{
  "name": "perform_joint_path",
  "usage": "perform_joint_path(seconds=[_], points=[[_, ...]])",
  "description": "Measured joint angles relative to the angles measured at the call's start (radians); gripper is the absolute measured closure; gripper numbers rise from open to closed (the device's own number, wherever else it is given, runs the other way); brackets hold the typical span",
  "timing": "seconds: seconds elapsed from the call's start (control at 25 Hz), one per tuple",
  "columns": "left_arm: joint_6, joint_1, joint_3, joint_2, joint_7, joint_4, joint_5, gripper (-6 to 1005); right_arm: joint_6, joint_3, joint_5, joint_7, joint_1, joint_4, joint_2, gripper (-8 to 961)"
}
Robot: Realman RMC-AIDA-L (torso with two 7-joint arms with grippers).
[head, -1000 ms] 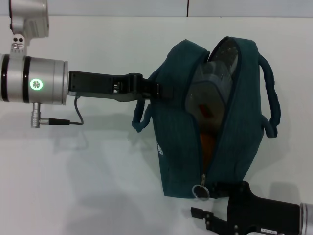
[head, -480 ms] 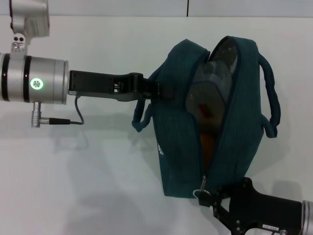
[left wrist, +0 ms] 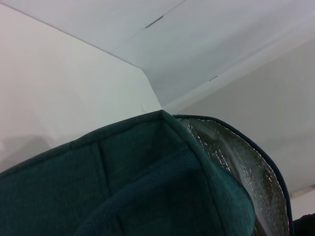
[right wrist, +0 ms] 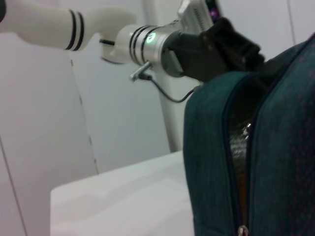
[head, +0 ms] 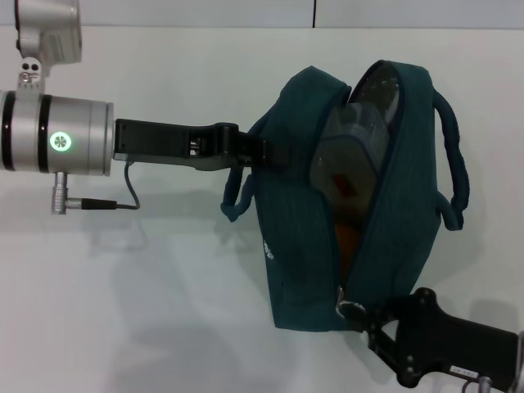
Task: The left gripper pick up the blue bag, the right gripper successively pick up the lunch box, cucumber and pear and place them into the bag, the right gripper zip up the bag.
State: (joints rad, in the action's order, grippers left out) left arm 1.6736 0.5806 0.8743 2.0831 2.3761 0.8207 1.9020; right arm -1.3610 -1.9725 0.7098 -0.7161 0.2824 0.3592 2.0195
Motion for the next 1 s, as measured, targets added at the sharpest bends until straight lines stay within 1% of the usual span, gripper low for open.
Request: perform_joint_path(seconds=[0.16,0.32,0.48,0.76,1.0], points=[[0.000,-0.001,-0.002,0.000,0.000,0.000,0.000,947,-0.074,0.015,-0.025,0.007,-0.007,-0.042,-0.005,949],[0.000,-0.002,-0.002,0.000,0.000,0.000,0.000,947,-0.201,0.093,-0.026,0.012,-0.009,-0.126,-0.006,949],[-0.001,-0.001,-0.003,0.000,-0.009,0.000,0.000,946,-0.269,0.147,-0.026,0.013,-0.009,-0.148,-0.007,949],[0.011,0.002,0.004,0.000,-0.060,-0.009,-0.012,946,-0.281,0.156,-0.025,0.008,0.013,-0.139,-0.005,949],[0.003,-0.004,-0.019,-0.004,-0.097,-0.021,-0.033,945,-0.281,0.153,-0.025,0.007,0.017,-0.138,-0.004,949]])
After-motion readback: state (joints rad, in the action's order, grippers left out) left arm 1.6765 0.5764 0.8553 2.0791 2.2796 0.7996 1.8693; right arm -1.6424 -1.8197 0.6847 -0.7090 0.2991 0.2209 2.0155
